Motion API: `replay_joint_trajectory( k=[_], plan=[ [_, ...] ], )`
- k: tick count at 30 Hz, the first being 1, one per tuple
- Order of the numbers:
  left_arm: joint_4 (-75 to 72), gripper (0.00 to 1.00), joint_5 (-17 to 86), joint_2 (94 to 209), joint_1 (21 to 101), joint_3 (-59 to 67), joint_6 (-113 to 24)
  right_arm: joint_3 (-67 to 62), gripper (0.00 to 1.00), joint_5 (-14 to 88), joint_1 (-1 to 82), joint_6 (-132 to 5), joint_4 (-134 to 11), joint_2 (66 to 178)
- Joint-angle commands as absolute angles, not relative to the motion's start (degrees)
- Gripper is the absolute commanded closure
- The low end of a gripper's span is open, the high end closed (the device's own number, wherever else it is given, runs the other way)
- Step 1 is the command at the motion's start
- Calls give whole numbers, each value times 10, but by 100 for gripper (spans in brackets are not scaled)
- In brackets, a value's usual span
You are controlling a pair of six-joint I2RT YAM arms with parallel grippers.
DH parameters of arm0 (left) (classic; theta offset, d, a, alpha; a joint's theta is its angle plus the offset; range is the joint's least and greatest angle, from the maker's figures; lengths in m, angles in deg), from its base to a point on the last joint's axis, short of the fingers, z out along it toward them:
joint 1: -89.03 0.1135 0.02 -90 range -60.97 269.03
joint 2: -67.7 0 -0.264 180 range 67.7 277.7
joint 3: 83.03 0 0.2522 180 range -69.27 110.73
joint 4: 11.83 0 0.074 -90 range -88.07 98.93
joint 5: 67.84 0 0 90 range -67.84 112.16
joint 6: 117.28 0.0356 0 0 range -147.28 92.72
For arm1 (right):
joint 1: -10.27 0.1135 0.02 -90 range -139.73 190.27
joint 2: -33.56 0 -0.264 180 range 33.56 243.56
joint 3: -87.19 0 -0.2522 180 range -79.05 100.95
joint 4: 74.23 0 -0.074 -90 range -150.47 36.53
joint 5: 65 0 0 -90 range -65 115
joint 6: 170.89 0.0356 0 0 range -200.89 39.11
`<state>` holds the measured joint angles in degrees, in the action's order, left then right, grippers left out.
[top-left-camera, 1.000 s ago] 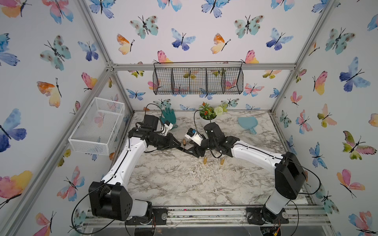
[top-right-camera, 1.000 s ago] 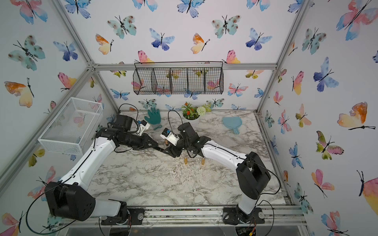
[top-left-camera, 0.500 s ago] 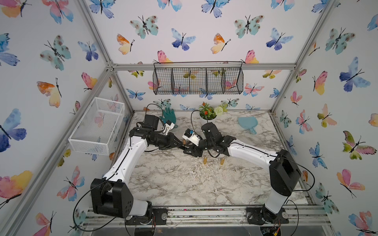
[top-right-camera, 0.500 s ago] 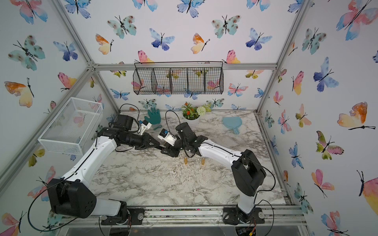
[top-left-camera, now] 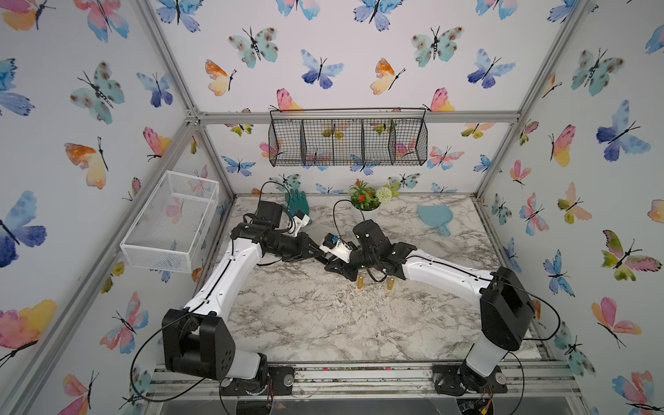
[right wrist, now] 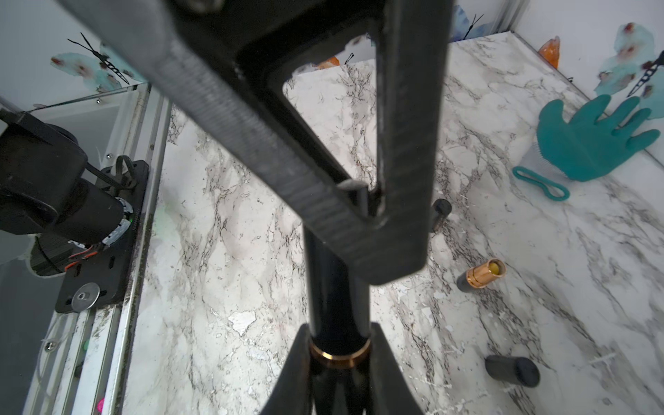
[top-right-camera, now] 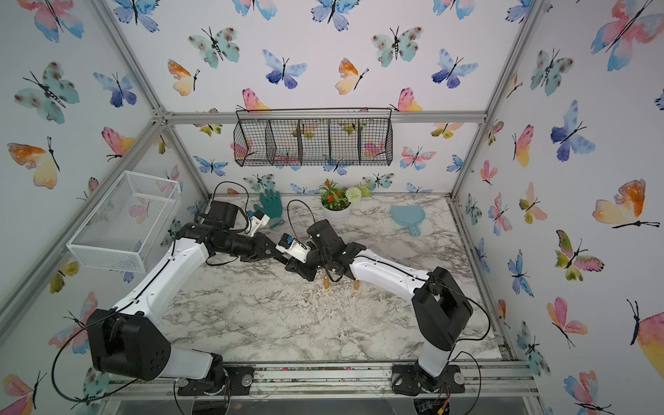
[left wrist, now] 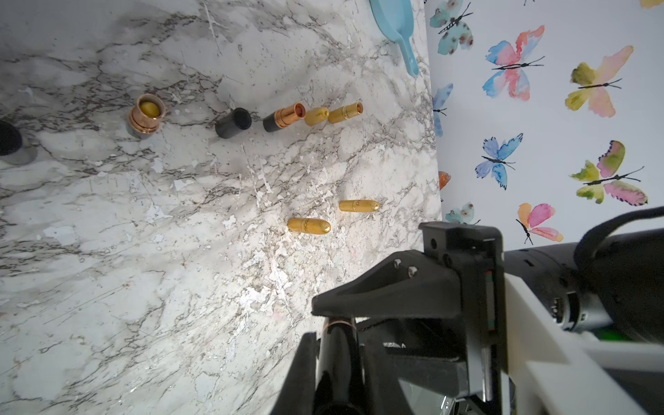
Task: Open the lipstick cap
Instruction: Open the cover of the lipstick.
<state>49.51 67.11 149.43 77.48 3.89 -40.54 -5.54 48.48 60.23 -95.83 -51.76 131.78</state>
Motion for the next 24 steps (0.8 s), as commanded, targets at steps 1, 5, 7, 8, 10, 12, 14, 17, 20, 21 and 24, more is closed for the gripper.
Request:
replay_joint_trajectory(
  k=[1,5,7,8,10,12,14,17,20,21,24],
  plan=[
    [523,100,639,1497,790,51,-396,-81,94,396,588,-962,-446,1300],
    [526,100,640,1501,797,59,-393,-95,94,384,588,-967,-433,1283],
    [525,100,642,1501,799,61,-391,-98,94,380,589,-972,-421,1276],
    [526,100,642,1502,800,63,-389,-98,95,379,590,-975,-415,1273],
    [530,100,636,1507,800,72,-383,-96,95,375,594,-979,-402,1268],
    [527,100,632,1504,805,73,-380,-93,96,371,601,-985,-383,1260],
    [524,100,632,1499,813,71,-381,-101,96,371,603,-986,-375,1250],
    [517,100,649,1497,832,73,-386,-113,95,371,605,-980,-360,1238],
    [512,100,680,1501,840,81,-391,-117,95,367,617,-975,-342,1226],
    [509,100,686,1503,840,82,-393,-121,95,370,619,-973,-342,1220],
    [505,100,664,1498,840,74,-396,-129,95,361,619,-967,-344,1201]
  ],
)
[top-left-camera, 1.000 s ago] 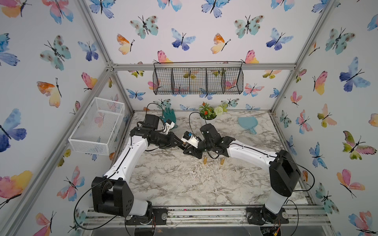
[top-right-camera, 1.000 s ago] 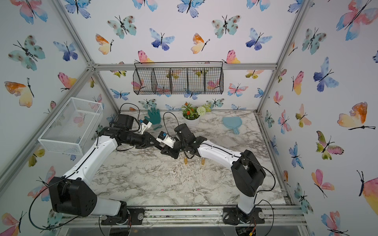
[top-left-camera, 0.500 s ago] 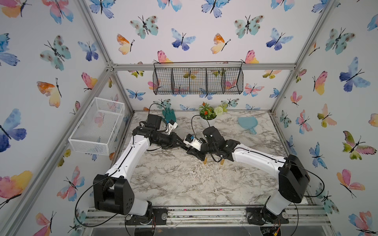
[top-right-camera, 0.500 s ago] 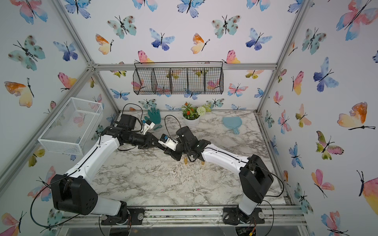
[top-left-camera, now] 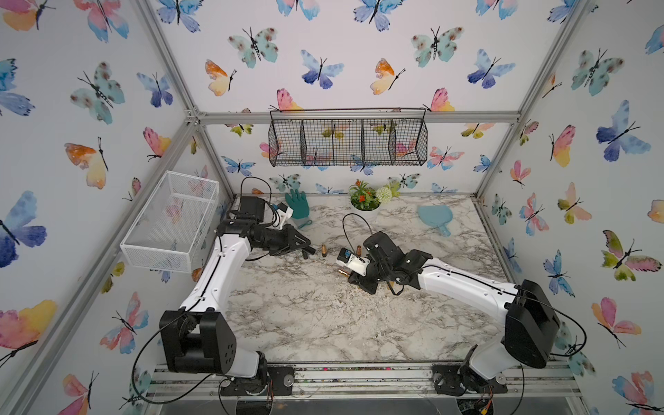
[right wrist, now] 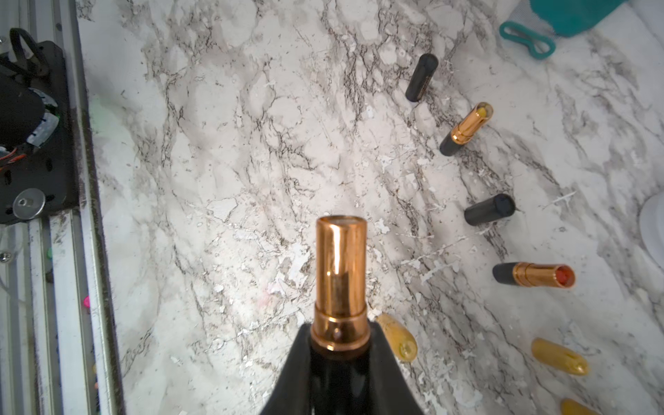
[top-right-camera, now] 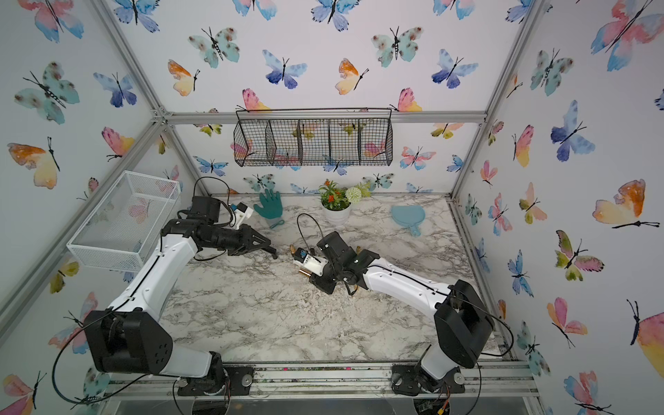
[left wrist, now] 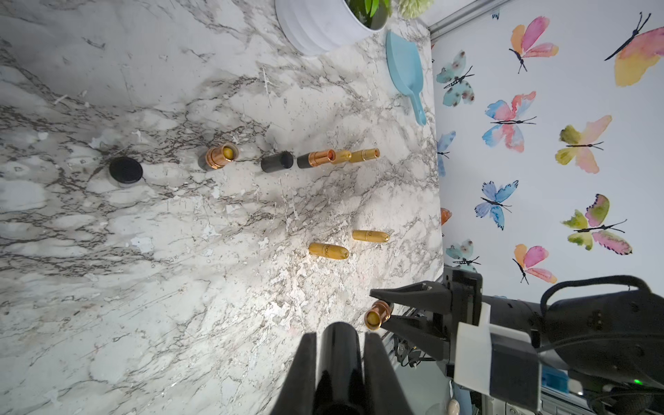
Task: Open the lipstick cap
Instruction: Open the cover of the lipstick, then place the cover at the center of the board.
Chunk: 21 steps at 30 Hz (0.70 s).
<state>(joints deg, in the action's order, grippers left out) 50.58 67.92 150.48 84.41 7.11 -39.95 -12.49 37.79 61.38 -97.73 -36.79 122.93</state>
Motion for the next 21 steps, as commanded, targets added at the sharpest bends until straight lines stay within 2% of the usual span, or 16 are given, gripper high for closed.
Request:
replay_joint_trajectory(
  k=[1,4,6,8,15,21],
  plan=[
    [505,100,650,1496,840,67,-398,-129,96,356,619,-964,-348,1197],
    [505,100,553,1487,833,25,-406,-130,96,346,619,-956,-377,1185],
    [505,100,448,1486,806,-5,-414,-127,96,345,619,-946,-403,1186],
    [503,100,394,1492,771,-31,-417,-120,96,338,619,-936,-425,1191],
    [404,100,335,1487,723,-144,-466,-123,95,344,619,-915,-514,1195],
    [368,100,274,1519,670,-159,-470,-105,95,338,619,-920,-493,1223]
  ],
)
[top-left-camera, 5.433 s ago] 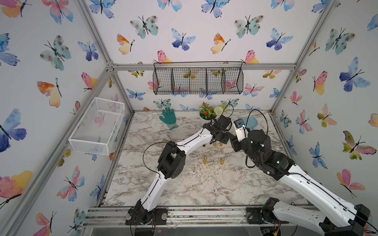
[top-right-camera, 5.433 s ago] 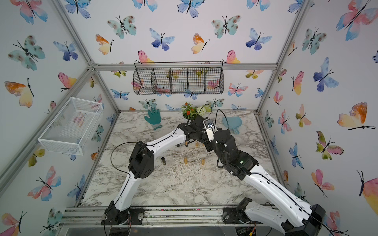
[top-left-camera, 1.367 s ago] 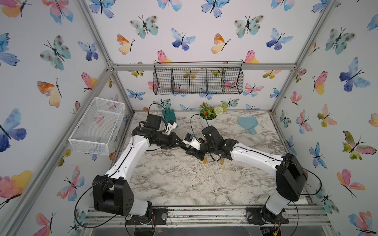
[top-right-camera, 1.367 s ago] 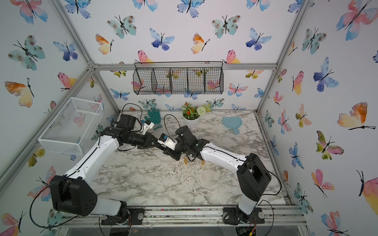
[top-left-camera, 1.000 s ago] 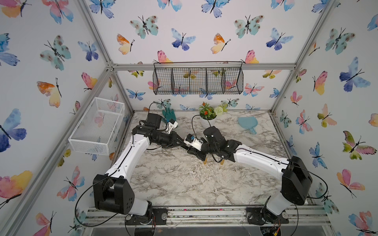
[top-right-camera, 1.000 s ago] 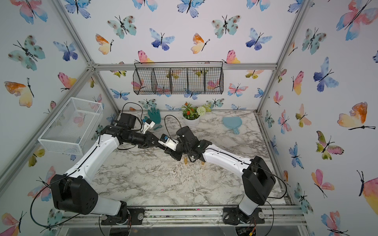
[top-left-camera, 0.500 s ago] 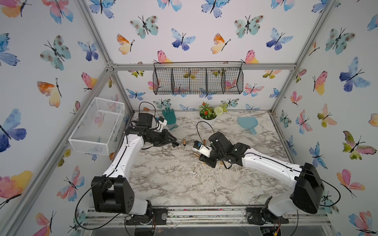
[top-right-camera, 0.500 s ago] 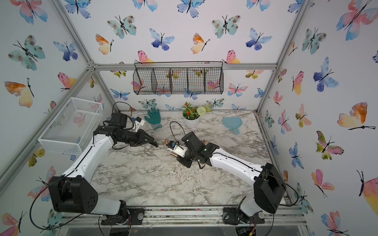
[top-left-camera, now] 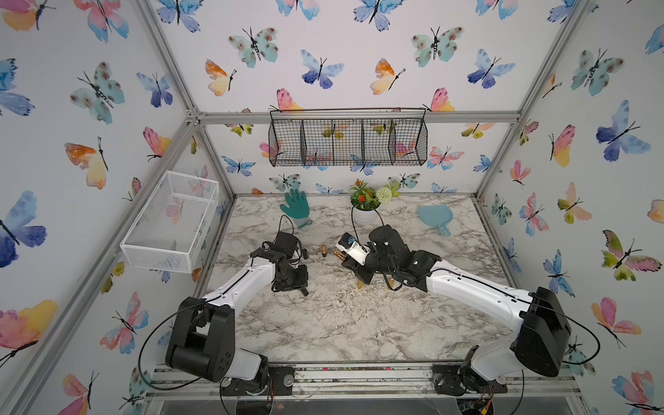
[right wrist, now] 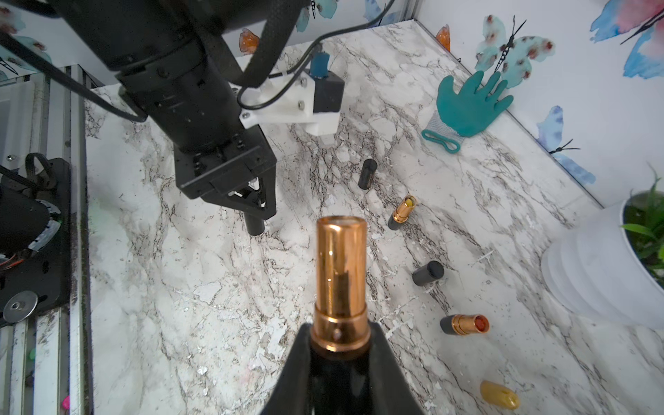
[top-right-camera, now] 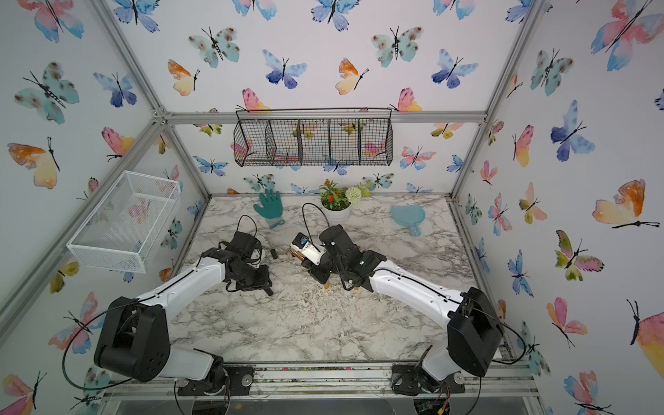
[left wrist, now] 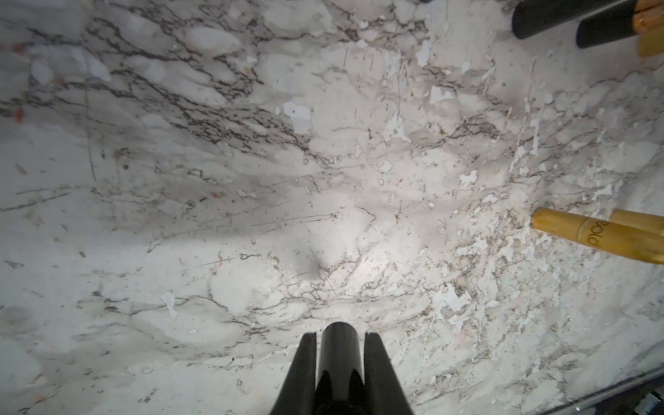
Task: Open the lipstick cap
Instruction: Place the cover at the center of the board.
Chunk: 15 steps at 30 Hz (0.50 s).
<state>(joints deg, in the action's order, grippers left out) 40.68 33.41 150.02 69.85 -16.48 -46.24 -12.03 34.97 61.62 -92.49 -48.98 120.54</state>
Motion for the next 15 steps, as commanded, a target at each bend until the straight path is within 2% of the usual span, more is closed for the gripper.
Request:
replay_joint_trajectory(
  k=[1,12,14,15],
  plan=[
    [363,100,267,1525,662,-160,-470,-103,94,339,619,-920,-493,1225],
    [336,100,219,1577,619,-151,-471,-90,94,328,619,-932,-473,1229],
    [343,95,214,1580,612,-148,-471,-91,93,328,619,-930,-474,1231],
    [344,88,213,1580,610,-146,-471,-91,93,329,619,-929,-474,1233]
  ],
)
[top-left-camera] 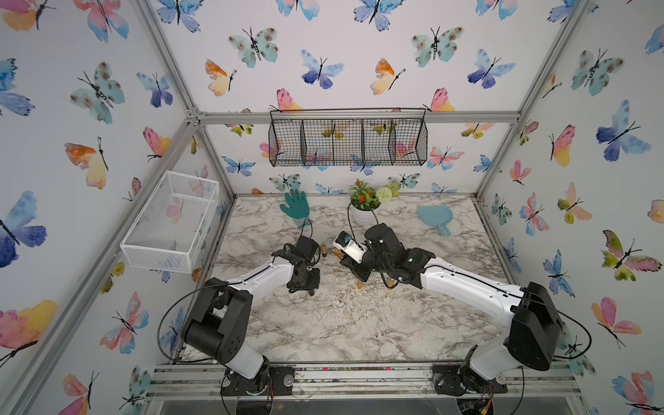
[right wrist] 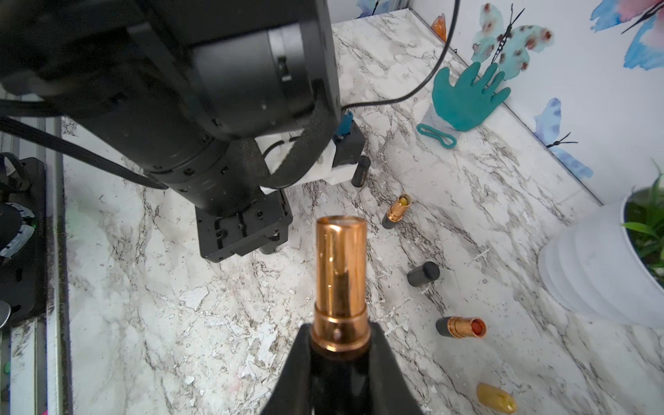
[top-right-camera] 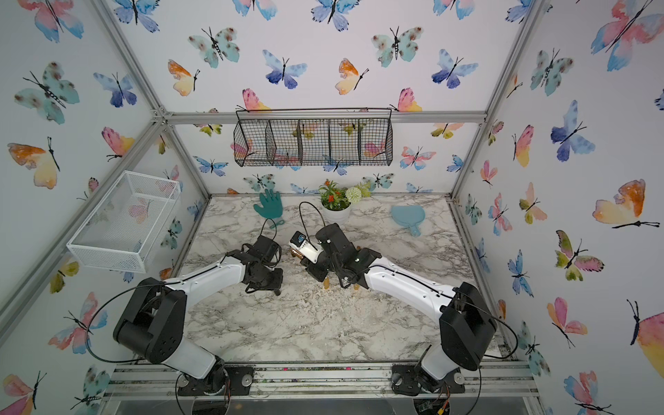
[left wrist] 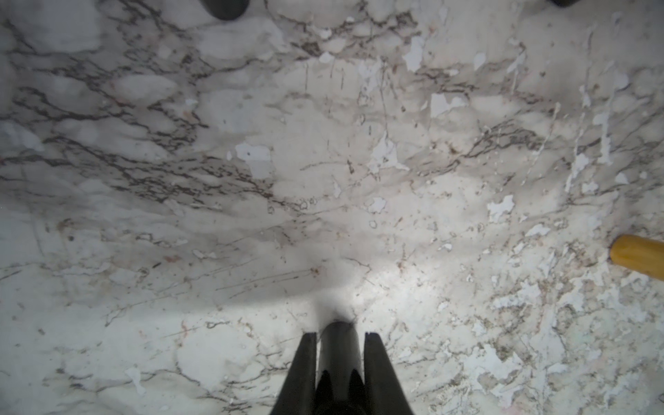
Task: Open the lipstick cap
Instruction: Place the cover at the center of the board.
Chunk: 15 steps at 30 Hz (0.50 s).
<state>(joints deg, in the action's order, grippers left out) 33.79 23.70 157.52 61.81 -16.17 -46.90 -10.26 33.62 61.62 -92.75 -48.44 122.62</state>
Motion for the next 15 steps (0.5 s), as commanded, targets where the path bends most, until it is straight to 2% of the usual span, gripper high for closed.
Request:
replay_joint_trajectory(
  k=[1,3,7,11,15],
  plan=[
    [344,82,214,1580,608,-146,-472,-91,93,330,619,-929,-473,1234],
    [348,70,213,1581,608,-145,-472,-90,93,330,619,-929,-471,1235],
    [356,55,214,1570,607,-135,-474,-92,93,326,619,-931,-470,1232],
    [381,49,223,1554,608,-99,-471,-99,93,323,619,-929,-477,1229],
    [420,47,224,1539,610,-53,-474,-109,93,326,619,-923,-484,1229]
  ],
)
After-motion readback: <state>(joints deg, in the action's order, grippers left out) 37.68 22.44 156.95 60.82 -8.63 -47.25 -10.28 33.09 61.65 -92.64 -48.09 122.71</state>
